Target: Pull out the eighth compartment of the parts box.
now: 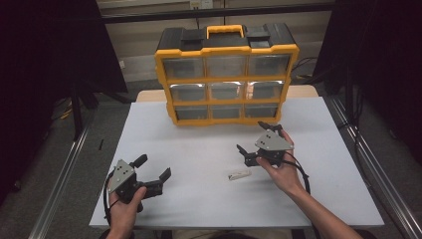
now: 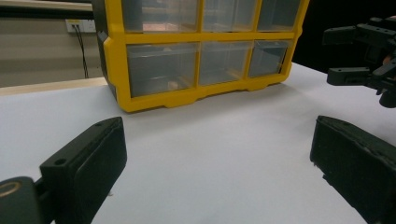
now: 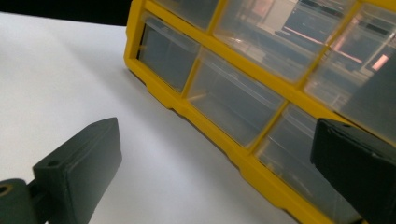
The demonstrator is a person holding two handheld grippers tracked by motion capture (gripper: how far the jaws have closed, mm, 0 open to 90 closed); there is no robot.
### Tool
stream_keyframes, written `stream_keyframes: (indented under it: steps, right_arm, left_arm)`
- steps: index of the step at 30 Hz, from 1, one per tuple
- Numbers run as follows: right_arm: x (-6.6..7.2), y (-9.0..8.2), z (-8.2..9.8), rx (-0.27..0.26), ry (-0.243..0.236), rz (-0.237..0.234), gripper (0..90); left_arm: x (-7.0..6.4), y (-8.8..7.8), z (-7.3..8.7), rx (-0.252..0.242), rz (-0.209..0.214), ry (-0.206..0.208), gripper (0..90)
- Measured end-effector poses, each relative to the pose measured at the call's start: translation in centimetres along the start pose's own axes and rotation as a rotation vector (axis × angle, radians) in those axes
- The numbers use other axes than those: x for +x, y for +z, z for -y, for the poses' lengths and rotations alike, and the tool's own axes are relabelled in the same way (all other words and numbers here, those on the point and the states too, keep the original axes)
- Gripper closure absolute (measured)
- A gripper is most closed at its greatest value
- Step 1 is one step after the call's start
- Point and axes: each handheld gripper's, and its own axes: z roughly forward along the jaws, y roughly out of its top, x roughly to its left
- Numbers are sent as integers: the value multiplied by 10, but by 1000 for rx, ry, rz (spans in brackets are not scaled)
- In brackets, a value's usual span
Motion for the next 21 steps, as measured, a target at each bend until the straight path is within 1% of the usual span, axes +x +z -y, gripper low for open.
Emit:
stream_keyframes:
  steps: [2,3,4,5,6,7,9,10,11,12,13,14,15,16,17,18,20,21]
  right_arm:
    - [2,4,-3,2,-47,-5,13]
    - [3,6,-6,4,-73,-2,13]
    - [3,8,-8,16,-91,10,13]
    - [3,8,-8,16,-91,10,13]
    - [5,13,-11,26,-135,19,2]
    - [5,14,-12,27,-154,17,0]
    - [5,19,-13,24,-182,35,0]
    - [5,20,-13,23,-190,33,0]
    - [5,22,-14,26,-207,40,0]
    - [4,23,-14,22,-214,50,0]
    - [4,25,-13,15,-229,48,0]
    - [4,25,-13,15,-229,48,0]
    - [5,27,-12,13,-262,58,0]
    - [5,28,-12,13,-285,58,0]
    - [6,30,-11,13,-313,71,2]
    - [6,32,-11,22,-344,82,4]
    - [5,35,-12,23,-370,88,8]
    - [5,36,-13,15,-383,104,11]
  left_arm:
    - [0,0,0,-1,-2,4,39]
    - [0,0,0,-5,-1,2,39]
    - [0,0,0,-4,-1,4,39]
    - [0,0,0,-4,-1,4,39]
    - [-1,0,0,-3,0,5,39]
    - [-1,0,0,-3,-1,5,39]
    - [-1,0,0,-3,0,9,39]
    - [-1,-1,-1,-4,-4,11,39]
    - [-1,-1,-1,-6,0,9,39]
    - [-2,-1,-1,-14,4,4,39]
    - [-2,-1,-1,-12,5,4,39]
    - [-2,-1,-1,-12,5,4,39]
    - [-3,-1,-2,-14,10,11,39]
    - [-3,-1,-2,-15,9,10,39]
    - [-4,-1,-2,-13,2,12,39]
    - [-3,-1,-2,-13,6,14,39]
    - [-3,-1,-2,-12,2,16,39]
    - [-3,-1,-2,-12,1,17,39]
